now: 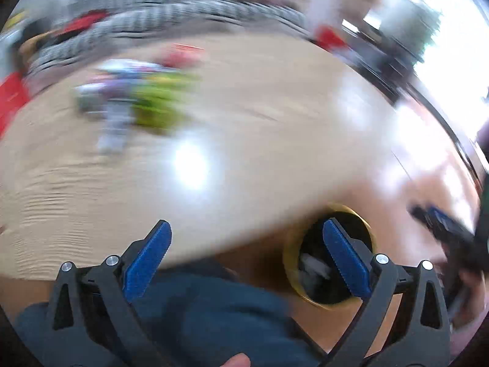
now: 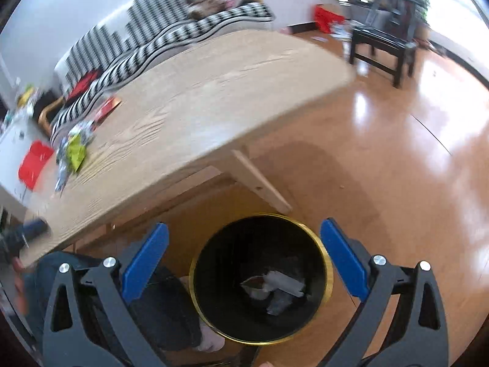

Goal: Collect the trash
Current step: 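Grasp the blue crumpled wrapper with the left gripper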

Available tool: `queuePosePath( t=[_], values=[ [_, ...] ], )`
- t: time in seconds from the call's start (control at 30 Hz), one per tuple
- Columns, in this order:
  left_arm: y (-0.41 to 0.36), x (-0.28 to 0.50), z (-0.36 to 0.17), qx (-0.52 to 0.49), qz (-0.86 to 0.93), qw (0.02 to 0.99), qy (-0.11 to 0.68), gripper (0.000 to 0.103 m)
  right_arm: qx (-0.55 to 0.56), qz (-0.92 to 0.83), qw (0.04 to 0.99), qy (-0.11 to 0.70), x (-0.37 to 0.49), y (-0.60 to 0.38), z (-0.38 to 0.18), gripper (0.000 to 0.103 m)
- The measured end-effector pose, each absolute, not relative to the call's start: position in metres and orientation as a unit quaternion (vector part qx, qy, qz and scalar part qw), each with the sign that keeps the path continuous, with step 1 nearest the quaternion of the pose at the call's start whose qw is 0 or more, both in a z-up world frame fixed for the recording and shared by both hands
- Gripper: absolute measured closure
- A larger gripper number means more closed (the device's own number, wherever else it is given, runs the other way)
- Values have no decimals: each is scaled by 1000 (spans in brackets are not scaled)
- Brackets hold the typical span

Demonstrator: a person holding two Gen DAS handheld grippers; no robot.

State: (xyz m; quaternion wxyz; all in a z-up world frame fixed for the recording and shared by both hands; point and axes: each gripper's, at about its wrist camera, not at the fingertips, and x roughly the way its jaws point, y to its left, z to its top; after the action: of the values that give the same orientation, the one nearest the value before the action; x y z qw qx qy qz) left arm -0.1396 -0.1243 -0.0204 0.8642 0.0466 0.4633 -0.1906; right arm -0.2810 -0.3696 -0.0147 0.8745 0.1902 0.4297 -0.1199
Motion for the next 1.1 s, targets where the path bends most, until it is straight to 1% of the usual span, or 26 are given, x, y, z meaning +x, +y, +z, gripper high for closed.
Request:
queuePosePath(
  t=[0.1, 0.2, 0.33, 0.53, 0.67, 0.73, 0.87, 0.97, 1.1],
  values=[
    [-68, -104, -19, 50, -106, 880, 460, 6, 165, -91, 878, 440, -235, -330, -12, 7],
    [-44, -73, -22, 55, -93, 878, 466, 6, 152, -66, 882, 442, -185, -293, -7, 7],
    [-42, -41, -34, 70, -103, 868, 480, 6, 153, -28, 882, 444, -118, -247, -3, 7],
    [-48, 4, -55, 92, -120, 863, 483, 6, 163, 4, 877, 452, -45, -201, -2, 7],
    [-45, 25, -66, 87, -134, 860, 484, 6, 157, 28, 875, 456, -17, -179, -5, 7],
    [-39, 30, -75, 65, -144, 856, 493, 6, 150, 36, 876, 457, -7, -172, -6, 7],
    [-41, 36, -76, 61, -155, 857, 488, 6, 164, 52, 872, 457, 5, -166, -14, 7],
    [-45, 40, -81, 80, -135, 864, 478, 6, 169, 60, 868, 463, 20, -161, -27, 5],
    [-43, 43, -83, 71, -125, 882, 450, 6, 138, 60, 886, 439, 20, -153, -30, 5]
  ],
)
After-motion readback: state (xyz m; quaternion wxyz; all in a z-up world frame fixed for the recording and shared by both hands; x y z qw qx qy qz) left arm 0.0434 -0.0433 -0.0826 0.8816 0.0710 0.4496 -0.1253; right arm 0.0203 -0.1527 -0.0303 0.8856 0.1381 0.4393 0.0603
